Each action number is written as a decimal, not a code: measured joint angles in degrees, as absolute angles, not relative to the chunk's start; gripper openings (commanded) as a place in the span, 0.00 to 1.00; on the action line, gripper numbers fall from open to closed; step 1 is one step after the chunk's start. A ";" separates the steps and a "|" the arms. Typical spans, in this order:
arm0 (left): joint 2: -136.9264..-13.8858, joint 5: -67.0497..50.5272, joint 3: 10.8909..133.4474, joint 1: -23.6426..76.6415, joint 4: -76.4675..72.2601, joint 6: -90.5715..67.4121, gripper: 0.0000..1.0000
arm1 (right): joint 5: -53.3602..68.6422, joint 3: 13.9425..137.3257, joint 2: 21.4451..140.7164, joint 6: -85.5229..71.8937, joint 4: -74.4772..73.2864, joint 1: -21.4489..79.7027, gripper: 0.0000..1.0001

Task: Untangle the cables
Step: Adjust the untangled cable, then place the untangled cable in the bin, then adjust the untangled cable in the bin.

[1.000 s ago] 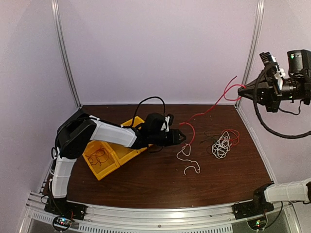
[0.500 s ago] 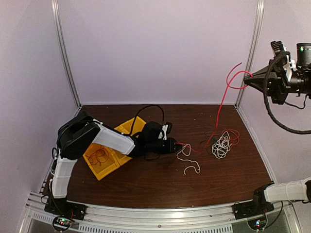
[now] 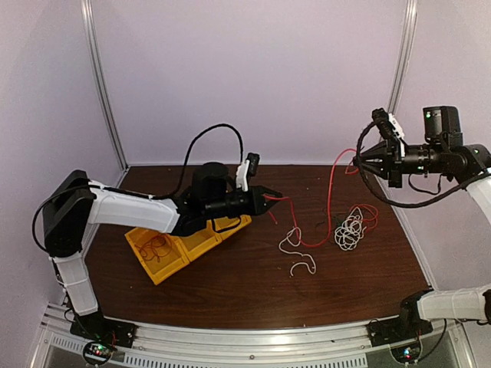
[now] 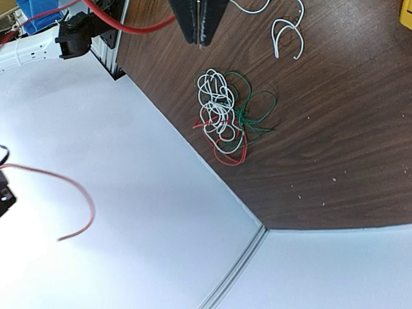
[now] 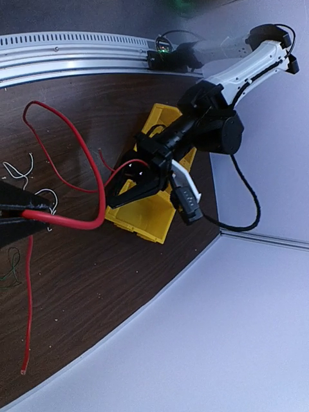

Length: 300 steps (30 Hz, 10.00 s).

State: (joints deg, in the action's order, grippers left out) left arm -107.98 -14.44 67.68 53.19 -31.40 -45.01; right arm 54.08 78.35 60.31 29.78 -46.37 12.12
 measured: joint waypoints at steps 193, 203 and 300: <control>-92.14 13.23 57.01 44.21 26.52 -47.77 0.08 | 52.42 50.48 71.99 31.79 -24.32 10.20 0.73; -88.47 13.15 57.87 44.21 27.79 -47.05 0.00 | 51.99 50.48 72.05 32.88 -24.77 10.20 0.73; -80.25 5.82 34.17 49.19 8.05 -24.43 0.13 | 51.16 50.48 77.17 34.35 -26.44 10.20 0.72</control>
